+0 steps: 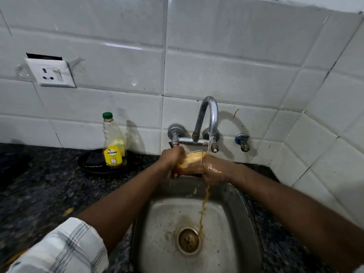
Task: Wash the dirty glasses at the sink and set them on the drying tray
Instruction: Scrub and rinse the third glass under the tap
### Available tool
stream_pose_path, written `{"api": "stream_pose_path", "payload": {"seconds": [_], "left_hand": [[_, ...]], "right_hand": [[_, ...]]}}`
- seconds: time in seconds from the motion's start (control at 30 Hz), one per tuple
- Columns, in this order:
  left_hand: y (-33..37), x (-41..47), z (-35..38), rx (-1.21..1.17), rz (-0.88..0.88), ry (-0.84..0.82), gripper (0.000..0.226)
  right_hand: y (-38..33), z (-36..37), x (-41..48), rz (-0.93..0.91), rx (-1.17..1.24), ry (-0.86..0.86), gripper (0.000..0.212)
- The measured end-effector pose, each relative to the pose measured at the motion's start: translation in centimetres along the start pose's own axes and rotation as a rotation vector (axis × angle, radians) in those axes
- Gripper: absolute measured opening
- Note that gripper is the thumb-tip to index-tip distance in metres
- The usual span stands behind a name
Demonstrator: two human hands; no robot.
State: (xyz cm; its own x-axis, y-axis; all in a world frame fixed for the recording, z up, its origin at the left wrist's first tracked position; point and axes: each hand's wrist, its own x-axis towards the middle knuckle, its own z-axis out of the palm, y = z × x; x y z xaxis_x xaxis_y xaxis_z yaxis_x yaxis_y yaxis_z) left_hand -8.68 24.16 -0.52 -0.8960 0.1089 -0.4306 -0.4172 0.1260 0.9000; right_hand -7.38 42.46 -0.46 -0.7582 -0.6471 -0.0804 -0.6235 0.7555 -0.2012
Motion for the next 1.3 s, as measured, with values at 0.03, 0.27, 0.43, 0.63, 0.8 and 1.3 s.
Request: {"api": "stream_pose_path", "payload": {"seconds": [0.03,0.27,0.43,0.63,0.8,1.3], "left_hand": [[-0.1,0.0,0.0,-0.014,0.008,-0.011,0.039],[-0.4,0.2,0.4,-0.051,0.215,0.091,0.027],[-0.6,0.4,0.5,-0.056,0.482,0.189,0.042],[0.1,1.1,0.4,0.025,0.248,0.123,0.043],[0.4,0.2,1.3,-0.089,0.095,0.315,0.049],[-1.0,-0.9,2.2,-0.144,0.188,0.210,0.031]], "right_hand": [[-0.4,-0.3,0.0,0.010,0.043,-0.015,0.068],[-0.4,-0.7,0.0,-0.004,0.045,-0.061,0.061],[-0.8,-1.0,-0.3,0.052,0.288,0.003,0.059],[-0.8,-2.4,-0.4,0.025,-0.035,0.000,0.050],[-2.3,-1.6,-1.2,0.154,0.765,0.024,0.036],[-5.6,1.1,1.3,0.576,0.797,0.978,0.041]]}}
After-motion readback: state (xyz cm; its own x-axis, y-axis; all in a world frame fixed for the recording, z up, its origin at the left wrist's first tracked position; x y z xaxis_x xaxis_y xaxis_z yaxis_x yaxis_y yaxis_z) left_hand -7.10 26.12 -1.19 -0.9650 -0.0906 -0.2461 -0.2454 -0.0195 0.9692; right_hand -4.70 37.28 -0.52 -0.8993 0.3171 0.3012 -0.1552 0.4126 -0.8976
